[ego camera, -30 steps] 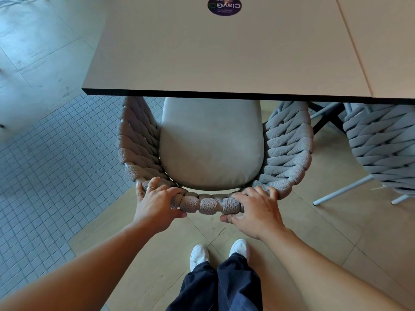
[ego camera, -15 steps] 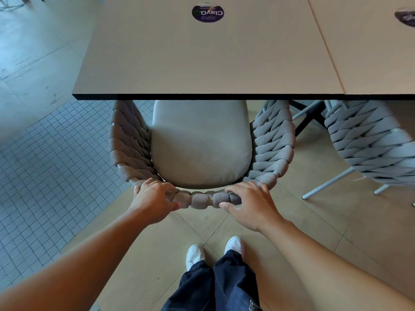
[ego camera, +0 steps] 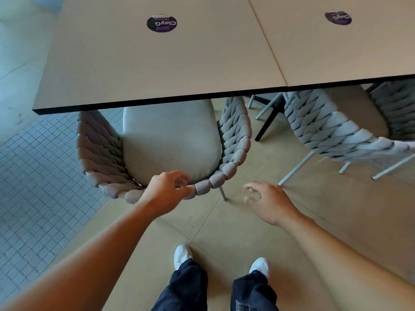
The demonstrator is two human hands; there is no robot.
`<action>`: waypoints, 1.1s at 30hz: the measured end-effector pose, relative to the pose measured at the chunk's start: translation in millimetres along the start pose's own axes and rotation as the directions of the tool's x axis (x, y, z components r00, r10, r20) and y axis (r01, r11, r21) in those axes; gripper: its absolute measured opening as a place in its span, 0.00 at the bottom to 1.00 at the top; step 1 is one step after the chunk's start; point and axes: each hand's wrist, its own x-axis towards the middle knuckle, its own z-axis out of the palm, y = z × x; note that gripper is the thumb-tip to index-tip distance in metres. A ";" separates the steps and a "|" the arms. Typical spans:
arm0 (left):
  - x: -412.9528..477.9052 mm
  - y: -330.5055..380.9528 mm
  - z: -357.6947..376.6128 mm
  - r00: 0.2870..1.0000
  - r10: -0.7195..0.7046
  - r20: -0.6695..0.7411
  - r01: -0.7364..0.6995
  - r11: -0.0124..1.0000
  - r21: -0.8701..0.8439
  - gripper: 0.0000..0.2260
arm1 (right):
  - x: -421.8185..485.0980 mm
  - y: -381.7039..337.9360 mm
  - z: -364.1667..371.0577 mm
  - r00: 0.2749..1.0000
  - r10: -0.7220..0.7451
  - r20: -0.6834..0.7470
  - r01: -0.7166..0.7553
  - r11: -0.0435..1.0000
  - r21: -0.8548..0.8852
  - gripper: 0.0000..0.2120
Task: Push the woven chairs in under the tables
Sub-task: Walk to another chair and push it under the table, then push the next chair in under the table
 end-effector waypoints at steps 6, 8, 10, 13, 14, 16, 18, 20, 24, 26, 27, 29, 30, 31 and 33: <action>-0.8 74.7 46.3 0.997 0.052 0.058 -0.056 0.996 0.067 0.10 | -27.8 73.6 -46.2 0.994 0.109 -0.020 -0.107 0.993 0.051 0.17; -1.2 101.6 66.9 0.996 0.054 0.070 -0.060 0.995 0.084 0.11 | -35.6 102.3 -61.3 0.992 0.125 -0.035 -0.122 0.990 0.068 0.17; 0.1 134.6 98.0 0.994 0.070 0.088 -0.078 0.993 0.086 0.12 | -45.5 141.4 -80.6 0.989 0.140 -0.043 -0.136 0.988 0.079 0.17; 3.5 182.4 145.1 0.989 0.090 0.121 -0.098 0.993 0.059 0.14 | -56.0 194.4 -109.7 0.987 0.150 -0.054 -0.145 0.986 0.088 0.18; 5.1 199.2 162.4 0.987 0.102 0.127 -0.110 0.992 0.058 0.14 | -59.1 213.2 -120.2 0.986 0.154 -0.059 -0.149 0.985 0.088 0.18; 6.5 238.4 199.4 0.982 0.119 0.147 -0.127 0.991 0.046 0.13 | -67.6 254.8 -143.6 0.983 0.171 -0.065 -0.165 0.983 0.083 0.17; 7.7 274.0 232.9 0.976 0.139 0.167 -0.147 0.989 0.033 0.13 | -75.2 292.7 -165.1 0.979 0.196 -0.062 -0.190 0.978 0.086 0.17; 10.2 301.8 259.4 0.971 0.148 0.187 -0.154 0.988 0.019 0.13 | -81.1 321.4 -184.9 0.974 0.217 -0.061 -0.211 0.973 0.089 0.18; 20.9 359.8 300.6 0.957 0.180 0.226 -0.190 0.982 0.024 0.13 | -88.6 373.1 -222.3 0.960 0.265 -0.094 -0.253 0.959 0.126 0.19; 31.5 384.1 314.6 0.951 0.193 0.242 -0.206 0.978 0.030 0.13 | -87.1 391.2 -234.9 0.953 0.284 -0.104 -0.271 0.954 0.126 0.20; 38.1 396.1 321.5 0.947 0.197 0.254 -0.214 0.976 0.040 0.13 | -85.4 400.4 -240.8 0.949 0.294 -0.113 -0.279 0.951 0.130 0.19; 57.5 420.7 337.5 0.934 0.213 0.288 -0.243 0.967 0.074 0.13 | -77.7 419.8 -255.3 0.940 0.316 -0.131 -0.296 0.944 0.147 0.19; 66.4 431.4 343.5 0.926 0.218 0.308 -0.259 0.961 0.099 0.13 | -72.4 427.5 -261.2 0.937 0.320 -0.141 -0.299 0.942 0.151 0.18; 77.5 443.7 350.3 0.921 0.217 0.325 -0.267 0.956 0.118 0.13 | -65.4 436.2 -268.4 0.934 0.326 -0.144 -0.304 0.940 0.154 0.18; 101.7 466.9 364.7 0.915 0.208 0.345 -0.268 0.954 0.137 0.13 | -48.7 451.9 -283.1 0.934 0.330 -0.136 -0.309 0.939 0.155 0.18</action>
